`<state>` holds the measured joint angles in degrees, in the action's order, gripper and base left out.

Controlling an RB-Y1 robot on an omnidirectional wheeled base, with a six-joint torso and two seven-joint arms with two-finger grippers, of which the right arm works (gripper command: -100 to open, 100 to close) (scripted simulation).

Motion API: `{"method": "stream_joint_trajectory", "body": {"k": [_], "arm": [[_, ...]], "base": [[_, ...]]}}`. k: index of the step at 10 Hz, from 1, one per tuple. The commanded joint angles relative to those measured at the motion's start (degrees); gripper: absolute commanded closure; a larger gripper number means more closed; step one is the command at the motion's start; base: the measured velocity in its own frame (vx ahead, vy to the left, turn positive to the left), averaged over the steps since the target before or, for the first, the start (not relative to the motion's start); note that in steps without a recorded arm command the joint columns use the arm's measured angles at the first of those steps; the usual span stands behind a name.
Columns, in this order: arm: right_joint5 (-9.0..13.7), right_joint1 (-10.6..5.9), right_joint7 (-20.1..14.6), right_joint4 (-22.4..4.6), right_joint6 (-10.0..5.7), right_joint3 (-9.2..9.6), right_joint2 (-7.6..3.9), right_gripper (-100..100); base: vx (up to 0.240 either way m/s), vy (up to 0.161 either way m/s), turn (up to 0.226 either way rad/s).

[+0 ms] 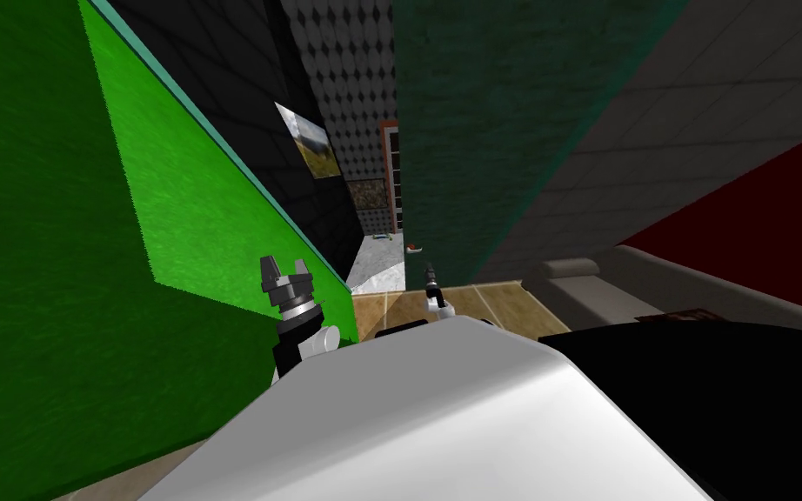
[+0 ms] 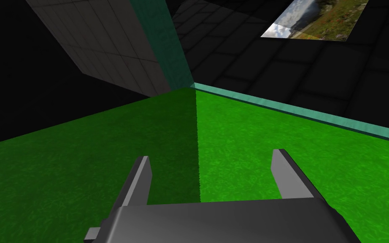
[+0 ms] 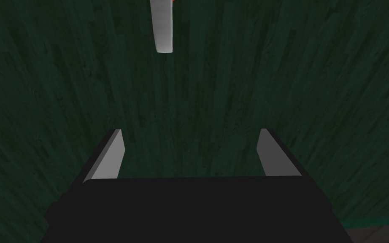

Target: Pull the door open

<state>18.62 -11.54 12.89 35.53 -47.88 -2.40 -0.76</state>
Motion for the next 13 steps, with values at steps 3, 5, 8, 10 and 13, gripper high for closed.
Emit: {"method": "stream_joint_trajectory", "body": {"k": [3, 5, 8, 10, 13], "arm": [[0.4, -1.23, 0.6, -3.1, -1.00, -0.04, 0.83, -100], [0.7, -1.97, 1.0, -4.9, -1.47, -0.09, 1.40, -100], [0.7, -2.22, 0.7, -5.7, -1.48, -0.01, 0.09, -100], [0.6, -2.12, -0.1, -6.0, -1.27, 0.14, -1.88, -100], [0.5, -1.93, -1.7, -6.5, -0.88, 0.42, -5.01, -100]], "base": [[0.072, -0.021, 0.087], [0.072, -0.017, 0.104], [0.053, 0.001, 0.076], [-0.001, -0.002, 0.023], [-0.003, 0.001, 0.013]]}}
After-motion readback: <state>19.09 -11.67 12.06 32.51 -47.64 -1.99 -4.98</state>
